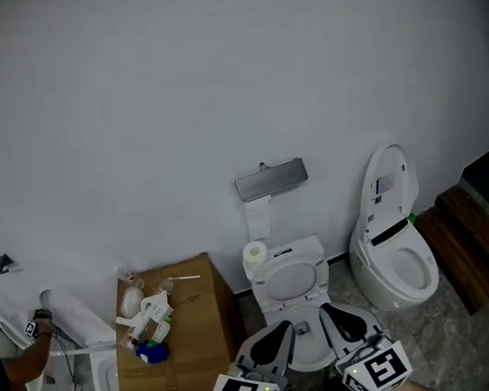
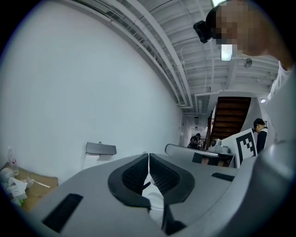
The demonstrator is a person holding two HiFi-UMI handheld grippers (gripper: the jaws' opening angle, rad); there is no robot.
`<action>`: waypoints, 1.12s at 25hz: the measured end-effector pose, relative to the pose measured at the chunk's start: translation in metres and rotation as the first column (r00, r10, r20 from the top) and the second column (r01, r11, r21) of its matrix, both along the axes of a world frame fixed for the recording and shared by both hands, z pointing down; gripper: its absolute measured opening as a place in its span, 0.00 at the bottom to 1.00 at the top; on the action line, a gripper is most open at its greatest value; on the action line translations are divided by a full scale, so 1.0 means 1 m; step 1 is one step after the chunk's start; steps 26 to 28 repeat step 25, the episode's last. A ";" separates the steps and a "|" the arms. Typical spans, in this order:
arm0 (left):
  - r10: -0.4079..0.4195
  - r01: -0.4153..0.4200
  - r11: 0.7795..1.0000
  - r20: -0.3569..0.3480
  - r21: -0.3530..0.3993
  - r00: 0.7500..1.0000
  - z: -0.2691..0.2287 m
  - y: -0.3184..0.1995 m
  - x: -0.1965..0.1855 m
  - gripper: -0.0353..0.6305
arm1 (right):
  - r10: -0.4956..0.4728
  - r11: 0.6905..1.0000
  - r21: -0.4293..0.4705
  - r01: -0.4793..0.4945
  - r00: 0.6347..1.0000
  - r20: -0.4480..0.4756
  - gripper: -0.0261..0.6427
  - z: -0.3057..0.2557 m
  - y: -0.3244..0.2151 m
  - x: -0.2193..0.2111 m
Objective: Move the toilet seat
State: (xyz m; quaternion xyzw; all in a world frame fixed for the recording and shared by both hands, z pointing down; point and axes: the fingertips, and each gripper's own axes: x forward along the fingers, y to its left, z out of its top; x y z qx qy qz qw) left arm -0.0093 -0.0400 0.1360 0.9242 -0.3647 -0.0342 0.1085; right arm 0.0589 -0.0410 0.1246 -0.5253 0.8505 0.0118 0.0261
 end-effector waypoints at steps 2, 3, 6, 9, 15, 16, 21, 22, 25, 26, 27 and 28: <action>-0.004 0.004 1.000 -0.002 0.005 1.000 -0.003 0.001 -0.002 0.08 | -0.001 1.000 0.001 0.001 1.000 -0.007 0.06 -0.002 0.002 -0.002; -0.005 0.005 1.000 -0.002 0.009 1.000 -0.005 0.002 -0.002 0.08 | -0.002 1.000 0.001 0.002 1.000 -0.006 0.06 -0.003 0.003 -0.003; -0.007 0.007 1.000 -0.001 0.020 1.000 -0.007 0.004 -0.003 0.08 | -0.003 1.000 -0.002 0.003 1.000 0.005 0.06 -0.003 0.005 -0.004; -0.009 0.009 1.000 0.004 0.019 1.000 -0.005 0.006 -0.003 0.08 | -0.006 1.000 -0.011 0.006 1.000 0.009 0.06 -0.001 0.006 -0.006; -0.016 0.016 1.000 0.011 0.020 1.000 -0.002 0.010 -0.001 0.08 | -0.012 1.000 -0.020 0.012 1.000 0.008 0.06 0.002 0.010 -0.004; -0.017 0.017 1.000 0.011 0.020 1.000 -0.002 0.010 -0.001 0.08 | -0.013 1.000 -0.019 0.013 1.000 0.007 0.06 0.002 0.011 -0.004; -0.023 0.023 1.000 0.009 0.018 1.000 -0.003 0.006 -0.003 0.08 | -0.015 1.000 -0.021 0.015 1.000 0.005 0.06 0.001 0.007 -0.005; -0.024 0.024 1.000 0.009 0.017 1.000 -0.003 0.005 -0.003 0.08 | -0.015 1.000 -0.020 0.015 1.000 0.004 0.06 0.002 0.006 -0.006; -0.024 0.024 1.000 0.008 0.020 1.000 -0.001 0.004 -0.004 0.08 | -0.017 1.000 -0.018 0.017 1.000 0.002 0.06 0.003 0.006 -0.008; -0.024 0.024 1.000 0.008 0.020 1.000 -0.001 0.004 -0.004 0.08 | -0.017 1.000 -0.018 0.017 1.000 0.002 0.06 0.003 0.006 -0.008; -0.024 0.024 1.000 0.008 0.020 1.000 -0.001 0.004 -0.004 0.08 | -0.017 1.000 -0.018 0.017 1.000 0.002 0.06 0.003 0.006 -0.008; -0.024 0.024 1.000 0.008 0.020 1.000 -0.001 0.004 -0.004 0.08 | -0.017 1.000 -0.018 0.017 1.000 0.002 0.06 0.003 0.006 -0.008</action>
